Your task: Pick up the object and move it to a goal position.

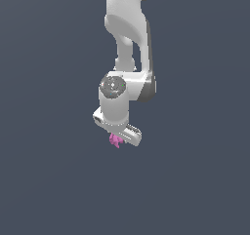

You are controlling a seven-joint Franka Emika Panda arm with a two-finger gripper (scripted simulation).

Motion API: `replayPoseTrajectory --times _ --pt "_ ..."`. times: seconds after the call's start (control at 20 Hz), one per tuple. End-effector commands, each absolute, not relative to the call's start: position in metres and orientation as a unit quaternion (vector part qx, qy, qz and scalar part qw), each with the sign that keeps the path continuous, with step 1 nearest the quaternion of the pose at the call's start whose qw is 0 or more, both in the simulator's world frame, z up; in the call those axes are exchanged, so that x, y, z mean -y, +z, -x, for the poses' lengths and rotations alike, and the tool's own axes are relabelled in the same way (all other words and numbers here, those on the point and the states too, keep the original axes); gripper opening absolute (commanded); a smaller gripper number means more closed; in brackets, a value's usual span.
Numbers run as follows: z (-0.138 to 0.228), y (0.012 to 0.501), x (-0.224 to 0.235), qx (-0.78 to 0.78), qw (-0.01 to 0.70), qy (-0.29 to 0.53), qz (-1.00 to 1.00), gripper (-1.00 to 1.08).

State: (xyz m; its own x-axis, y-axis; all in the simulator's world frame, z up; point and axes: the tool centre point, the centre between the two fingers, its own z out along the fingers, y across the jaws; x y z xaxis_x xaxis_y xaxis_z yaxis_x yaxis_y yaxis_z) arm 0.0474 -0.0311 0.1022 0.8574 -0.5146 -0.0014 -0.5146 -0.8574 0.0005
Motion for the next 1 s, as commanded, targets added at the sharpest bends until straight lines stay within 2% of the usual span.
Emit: replayPoseTrajectory --times 0.0,0.95 --pt "-0.039 0.123 0.013 0.267 0.000 0.000 -0.964 -1.00" --pt "0.022 0.280 -0.124 0.267 0.001 0.000 -0.964 -1.00"
